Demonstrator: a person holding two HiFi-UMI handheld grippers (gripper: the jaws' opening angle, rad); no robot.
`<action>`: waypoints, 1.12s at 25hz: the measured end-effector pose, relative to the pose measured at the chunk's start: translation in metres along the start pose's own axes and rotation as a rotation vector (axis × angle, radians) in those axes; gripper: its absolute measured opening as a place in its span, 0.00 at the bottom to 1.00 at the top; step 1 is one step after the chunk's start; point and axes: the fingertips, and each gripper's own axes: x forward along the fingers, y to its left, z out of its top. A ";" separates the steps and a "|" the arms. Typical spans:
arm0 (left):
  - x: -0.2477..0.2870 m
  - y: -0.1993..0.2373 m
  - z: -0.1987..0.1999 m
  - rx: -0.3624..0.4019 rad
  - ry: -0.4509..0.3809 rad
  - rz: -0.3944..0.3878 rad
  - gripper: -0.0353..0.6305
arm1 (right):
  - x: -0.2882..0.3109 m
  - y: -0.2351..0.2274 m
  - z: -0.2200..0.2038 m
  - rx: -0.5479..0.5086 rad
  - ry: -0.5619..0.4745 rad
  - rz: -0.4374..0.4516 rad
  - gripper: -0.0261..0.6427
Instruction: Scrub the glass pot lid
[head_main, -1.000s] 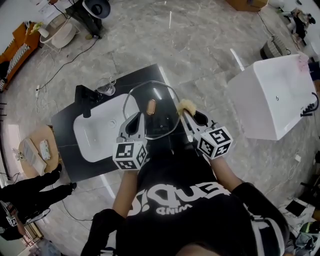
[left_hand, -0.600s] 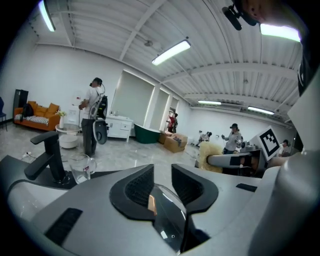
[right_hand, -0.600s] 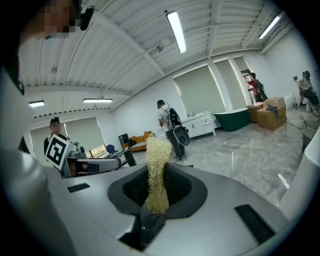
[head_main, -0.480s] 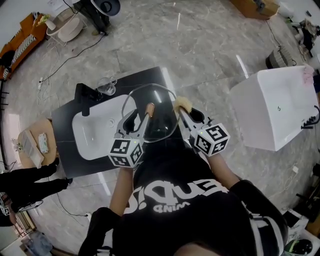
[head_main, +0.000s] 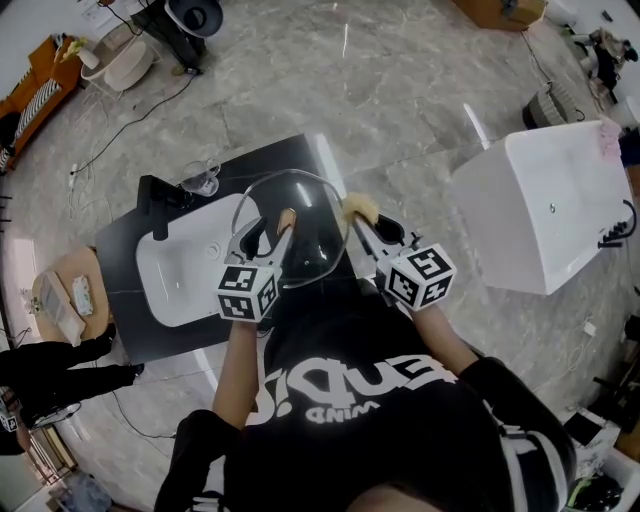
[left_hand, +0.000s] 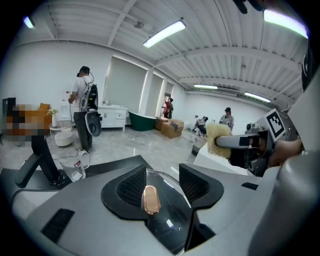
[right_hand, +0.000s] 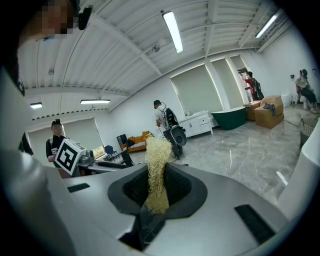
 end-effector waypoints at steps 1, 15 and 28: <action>0.004 0.001 -0.003 -0.001 0.013 0.002 0.36 | -0.001 -0.001 0.000 0.001 0.001 -0.001 0.11; 0.065 0.019 -0.058 0.045 0.207 0.016 0.36 | -0.002 -0.011 -0.001 0.006 0.018 0.008 0.11; 0.095 0.026 -0.087 0.100 0.329 0.007 0.35 | -0.002 -0.013 -0.004 0.012 0.021 0.018 0.11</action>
